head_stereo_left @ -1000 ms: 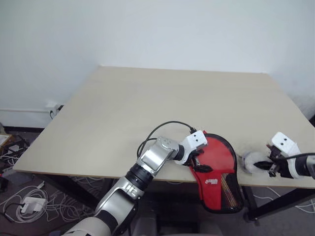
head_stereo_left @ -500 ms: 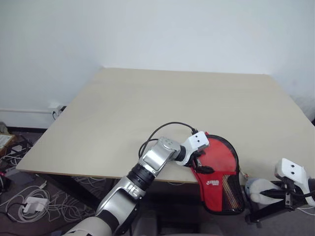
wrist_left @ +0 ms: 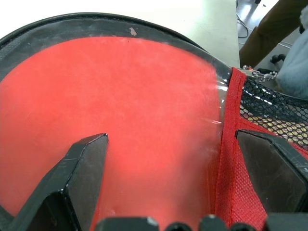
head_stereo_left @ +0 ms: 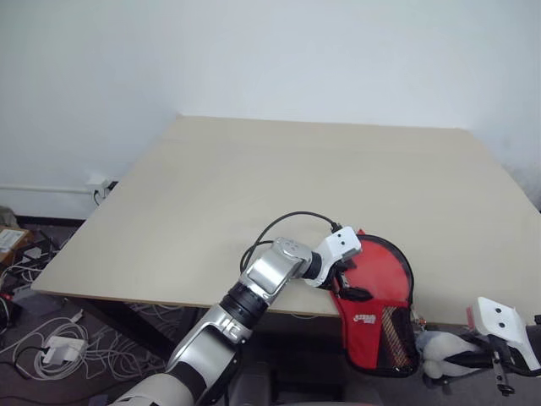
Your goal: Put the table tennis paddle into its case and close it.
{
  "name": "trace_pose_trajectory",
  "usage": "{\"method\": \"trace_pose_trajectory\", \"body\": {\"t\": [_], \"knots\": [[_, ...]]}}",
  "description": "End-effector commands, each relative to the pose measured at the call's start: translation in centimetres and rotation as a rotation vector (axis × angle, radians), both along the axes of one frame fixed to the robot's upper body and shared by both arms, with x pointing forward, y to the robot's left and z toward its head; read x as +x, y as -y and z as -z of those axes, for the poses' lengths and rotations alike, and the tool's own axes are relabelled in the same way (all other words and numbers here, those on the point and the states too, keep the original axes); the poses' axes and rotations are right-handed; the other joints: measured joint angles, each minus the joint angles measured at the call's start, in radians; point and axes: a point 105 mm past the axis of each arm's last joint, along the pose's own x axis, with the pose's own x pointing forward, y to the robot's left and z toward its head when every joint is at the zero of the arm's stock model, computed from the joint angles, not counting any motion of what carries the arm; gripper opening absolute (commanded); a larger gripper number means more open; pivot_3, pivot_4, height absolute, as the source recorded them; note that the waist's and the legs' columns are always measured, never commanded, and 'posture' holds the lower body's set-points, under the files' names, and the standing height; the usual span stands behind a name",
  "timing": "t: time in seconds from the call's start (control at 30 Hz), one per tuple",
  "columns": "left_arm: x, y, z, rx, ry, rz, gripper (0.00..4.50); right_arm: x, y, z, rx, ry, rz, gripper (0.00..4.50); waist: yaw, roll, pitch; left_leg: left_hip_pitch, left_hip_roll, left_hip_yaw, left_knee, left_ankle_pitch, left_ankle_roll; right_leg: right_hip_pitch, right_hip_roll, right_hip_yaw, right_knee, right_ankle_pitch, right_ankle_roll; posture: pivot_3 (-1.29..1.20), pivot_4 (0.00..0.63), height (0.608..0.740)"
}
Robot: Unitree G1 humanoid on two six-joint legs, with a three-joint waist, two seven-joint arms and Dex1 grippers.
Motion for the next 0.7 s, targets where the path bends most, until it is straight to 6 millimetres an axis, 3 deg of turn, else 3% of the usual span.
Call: {"method": "trace_pose_trajectory", "body": {"t": [0.03, 0.17, 0.27, 0.37, 0.43, 0.7], "knots": [[-1.0, -0.8, 2.9, 0.087, -0.105, -0.02, 4.5, -0.1, 1.5, 0.6, -0.1, -0.033, -0.02, 0.35, 0.0, 0.0, 0.0, 0.0, 0.0, 0.0, 0.0, 0.0, 0.0, 0.0, 0.0, 0.0, 0.0, 0.0, 0.0, 0.0, 0.0, 0.74], [-0.5, -0.7, 2.4, 0.061, -0.067, -0.03, 4.5, 2.5, 0.9, -0.6, -0.017, 0.047, 0.088, 0.35, -0.003, -0.001, 0.0, 0.0, 0.0, 0.0, 0.001, 0.0, 0.0, 0.0, 0.0, 0.0, 0.0, 0.0, 0.0, 0.0, 0.0, 0.74], [0.6, -0.2, 0.5, -0.023, 0.008, -0.027, 4.5, 3.4, 0.2, -0.9, 0.019, 0.081, 0.112, 0.35, -0.004, -0.001, 0.0, 0.0, 0.0, 0.0, 0.001, 0.0, 0.0, 0.0, 0.0, 0.0, 0.0, 0.001, -0.001, 0.0, 0.0, 0.74], [1.5, 0.8, -2.5, -0.12, 0.082, 0.015, 4.5, 3.7, -0.4, -0.9, 0.045, 0.093, 0.122, 0.35, -0.007, -0.001, 0.0, 0.0, 0.0, 0.0, 0.0, 0.0, 0.0, 0.0, 0.0, 0.0, 0.001, 0.001, -0.001, 0.0, 0.0, 0.74], [2.3, 1.5, -3.4, -0.134, 0.117, 0.012, 4.5, 3.8, -0.6, -0.8, 0.045, 0.099, 0.132, 0.35, -0.009, -0.002, 0.001, -0.001, 0.0, 0.0, 0.0, 0.0, 0.0, -0.001, 0.0, 0.0, 0.001, 0.001, -0.001, 0.0, 0.0, 0.74], [3.4, 4.5, -4.1, -0.084, 0.259, 0.093, 4.5, 3.8, -0.2, 0.2, 0.006, 0.108, 0.15, 0.35, -0.009, -0.002, 0.001, -0.002, -0.001, 0.001, 0.0, 0.0, 0.0, -0.003, 0.0, 0.001, 0.0, 0.001, -0.001, 0.0, 0.0, 0.74]]}}
